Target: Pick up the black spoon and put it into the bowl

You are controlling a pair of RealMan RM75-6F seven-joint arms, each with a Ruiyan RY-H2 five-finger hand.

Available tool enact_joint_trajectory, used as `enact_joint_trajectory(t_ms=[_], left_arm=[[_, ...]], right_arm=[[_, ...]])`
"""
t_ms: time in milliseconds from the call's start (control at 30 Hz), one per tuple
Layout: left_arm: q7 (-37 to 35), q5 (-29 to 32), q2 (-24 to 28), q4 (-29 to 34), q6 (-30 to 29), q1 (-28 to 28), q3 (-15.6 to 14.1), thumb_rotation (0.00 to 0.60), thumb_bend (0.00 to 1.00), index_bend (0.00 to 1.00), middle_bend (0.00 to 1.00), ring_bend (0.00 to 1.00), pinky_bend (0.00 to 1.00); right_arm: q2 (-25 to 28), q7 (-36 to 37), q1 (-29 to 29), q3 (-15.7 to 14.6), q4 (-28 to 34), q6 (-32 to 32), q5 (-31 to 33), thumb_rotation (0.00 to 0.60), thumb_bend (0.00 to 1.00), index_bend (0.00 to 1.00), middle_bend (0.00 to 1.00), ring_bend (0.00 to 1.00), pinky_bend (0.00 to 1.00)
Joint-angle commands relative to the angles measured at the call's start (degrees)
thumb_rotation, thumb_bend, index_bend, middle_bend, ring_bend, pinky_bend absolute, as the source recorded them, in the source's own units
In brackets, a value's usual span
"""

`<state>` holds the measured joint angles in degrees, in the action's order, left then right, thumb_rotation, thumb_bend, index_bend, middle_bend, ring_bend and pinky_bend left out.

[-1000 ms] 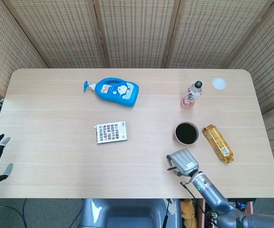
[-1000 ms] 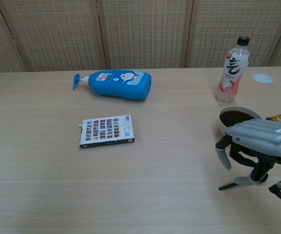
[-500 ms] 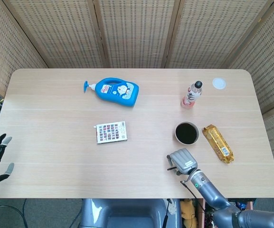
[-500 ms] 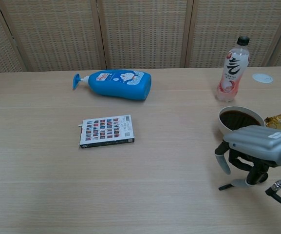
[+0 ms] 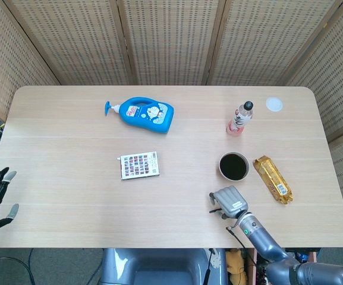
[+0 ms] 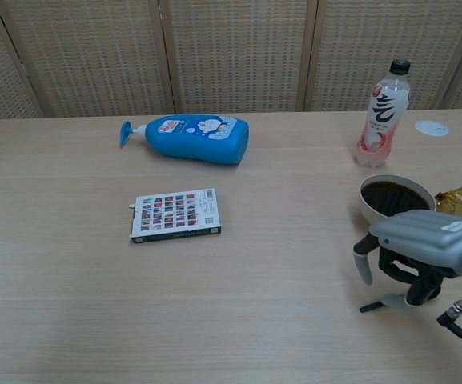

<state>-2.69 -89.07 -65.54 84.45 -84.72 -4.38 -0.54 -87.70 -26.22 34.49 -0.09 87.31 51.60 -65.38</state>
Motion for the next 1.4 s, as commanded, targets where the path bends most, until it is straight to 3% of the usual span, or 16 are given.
enact_joint_trajectory(t_ms=[33,1400], left_arm=[[-0.06,0.04,0.03,-0.04,-0.02,0.05,-0.03,0.600,0.42,0.00,0.00,0.00,0.00],[-0.73,0.37,-0.12,-0.90,-0.24,0.63,-0.27,0.600,0.42,0.00,0.00,0.00,0.00]], right_arm=[[-0.47,0.06,-0.04,-0.05,-0.60,0.03,-0.04,0.600,0.48,0.51,0.92,0.95,1.00],[-5.05,-0.62,-1.09,-0.73,-5.90,-0.54,-0.53,0.600,0.49,0.55,0.93,0.95,1.00]])
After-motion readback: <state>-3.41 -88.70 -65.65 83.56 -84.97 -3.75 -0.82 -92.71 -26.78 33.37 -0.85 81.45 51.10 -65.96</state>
